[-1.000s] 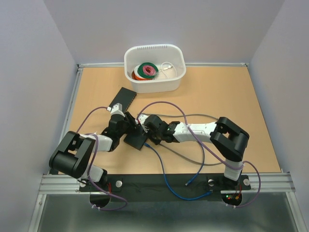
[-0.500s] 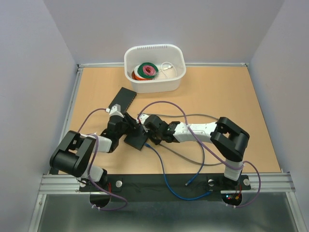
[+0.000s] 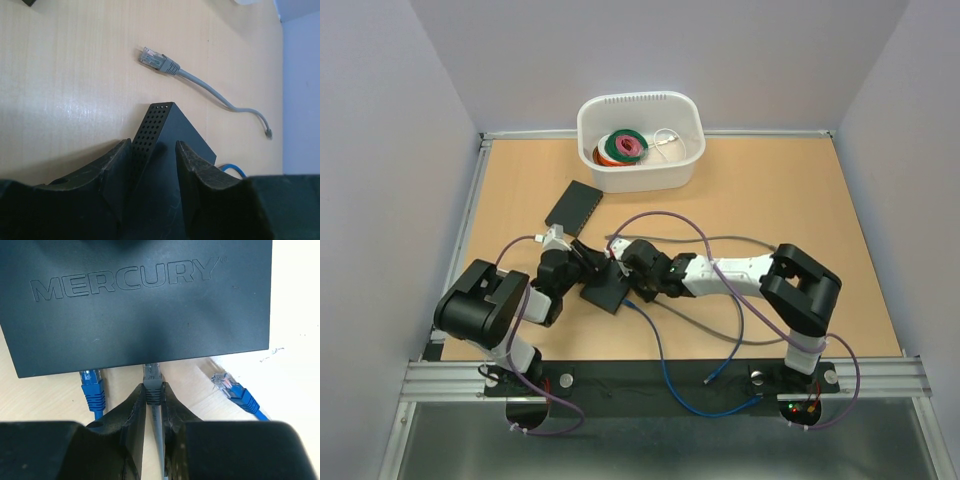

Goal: Insert the plug into the switch port

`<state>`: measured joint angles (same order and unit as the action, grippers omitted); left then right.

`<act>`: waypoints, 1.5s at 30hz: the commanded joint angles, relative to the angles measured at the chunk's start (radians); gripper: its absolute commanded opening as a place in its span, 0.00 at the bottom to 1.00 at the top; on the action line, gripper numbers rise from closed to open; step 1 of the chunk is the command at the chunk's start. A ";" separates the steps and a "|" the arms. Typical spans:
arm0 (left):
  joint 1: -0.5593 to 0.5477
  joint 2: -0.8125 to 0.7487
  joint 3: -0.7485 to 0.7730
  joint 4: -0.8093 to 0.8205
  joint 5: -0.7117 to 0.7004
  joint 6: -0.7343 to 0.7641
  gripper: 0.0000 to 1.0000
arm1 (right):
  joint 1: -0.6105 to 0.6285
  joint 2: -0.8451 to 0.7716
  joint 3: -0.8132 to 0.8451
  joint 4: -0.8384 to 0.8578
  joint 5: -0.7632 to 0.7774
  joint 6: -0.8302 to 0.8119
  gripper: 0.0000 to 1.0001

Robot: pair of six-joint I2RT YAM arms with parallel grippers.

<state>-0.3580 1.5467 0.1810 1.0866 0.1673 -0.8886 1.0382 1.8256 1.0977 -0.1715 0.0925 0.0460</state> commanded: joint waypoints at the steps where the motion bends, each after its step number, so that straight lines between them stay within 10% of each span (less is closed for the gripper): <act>1: -0.071 0.085 -0.058 -0.077 0.380 -0.118 0.49 | 0.011 -0.035 0.101 0.481 -0.034 -0.006 0.00; 12: -0.098 0.030 -0.094 -0.119 0.313 -0.156 0.48 | 0.010 0.207 0.453 0.317 0.035 0.112 0.00; 28: -0.101 -0.235 -0.077 -0.361 0.197 -0.107 0.48 | 0.011 0.127 0.289 0.319 0.000 0.095 0.02; 45: -0.012 -0.511 0.135 -0.913 -0.069 0.108 0.58 | 0.010 -0.025 0.058 0.319 0.038 0.088 0.59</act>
<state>-0.3687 1.0901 0.2665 0.2893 -0.0097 -0.7994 1.0428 1.8946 1.1660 -0.1219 0.0944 0.1127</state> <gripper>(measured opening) 0.575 0.565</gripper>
